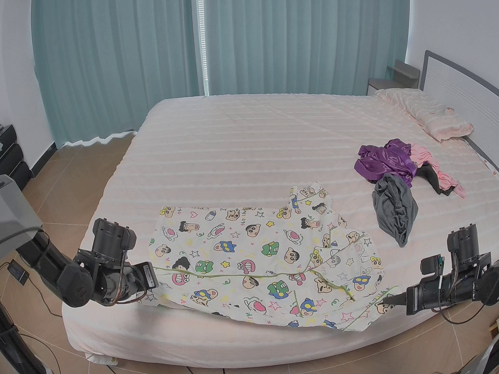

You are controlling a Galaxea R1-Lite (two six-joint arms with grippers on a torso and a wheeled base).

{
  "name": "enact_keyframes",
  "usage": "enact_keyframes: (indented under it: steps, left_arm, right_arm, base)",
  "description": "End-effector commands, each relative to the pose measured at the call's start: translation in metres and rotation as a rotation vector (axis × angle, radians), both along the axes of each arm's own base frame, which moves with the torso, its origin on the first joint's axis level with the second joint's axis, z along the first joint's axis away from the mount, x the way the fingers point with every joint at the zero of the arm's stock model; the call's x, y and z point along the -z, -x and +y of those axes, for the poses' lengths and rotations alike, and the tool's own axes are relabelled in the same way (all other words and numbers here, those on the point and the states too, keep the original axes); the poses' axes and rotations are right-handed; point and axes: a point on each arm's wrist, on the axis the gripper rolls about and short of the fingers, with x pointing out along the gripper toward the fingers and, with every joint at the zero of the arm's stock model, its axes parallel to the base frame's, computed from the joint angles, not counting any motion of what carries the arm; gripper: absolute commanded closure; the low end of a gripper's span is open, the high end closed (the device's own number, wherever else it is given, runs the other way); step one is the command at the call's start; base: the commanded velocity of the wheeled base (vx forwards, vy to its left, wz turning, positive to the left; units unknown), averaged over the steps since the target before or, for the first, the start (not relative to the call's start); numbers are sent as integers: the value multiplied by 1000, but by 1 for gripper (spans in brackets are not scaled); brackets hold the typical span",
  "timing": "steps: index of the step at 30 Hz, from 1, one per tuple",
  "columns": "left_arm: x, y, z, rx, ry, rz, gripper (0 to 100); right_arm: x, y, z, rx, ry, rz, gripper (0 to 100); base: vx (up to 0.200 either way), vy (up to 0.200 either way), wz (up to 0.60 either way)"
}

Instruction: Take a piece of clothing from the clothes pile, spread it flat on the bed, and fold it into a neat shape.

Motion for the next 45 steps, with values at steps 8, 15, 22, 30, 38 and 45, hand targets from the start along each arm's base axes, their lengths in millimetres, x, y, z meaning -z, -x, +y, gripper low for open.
enact_keyframes:
  steps: [8, 15, 22, 30, 38, 45]
  left_arm:
    - [21, -40, 3, -34, 6, 53, 100]
    - [18, -55, 0, -33, 1, 80, 100]
    - [8, -72, 1, -34, 26, 156, 100]
    - [5, -97, 17, -94, 142, 288, 100]
    - [15, -115, 23, -115, 224, 411, 100]
    - [23, -129, 21, -169, 238, 398, 100]
  right_arm:
    - [15, -49, 5, 81, -31, -33, 100]
    - [16, -72, 7, 143, -27, -64, 100]
    - [22, -96, 9, 190, -3, -100, 100]
    - [35, -113, 12, 233, -8, -96, 100]
    - [44, -124, 12, 287, -8, -125, 100]
    - [47, -134, 15, 331, -17, -153, 100]
  base:
    - [0, 0, 0]
    - [0, 0, 0]
    - [0, 0, 0]
    - [0, 0, 0]
    - [0, 0, 0]
    - [0, 0, 0]
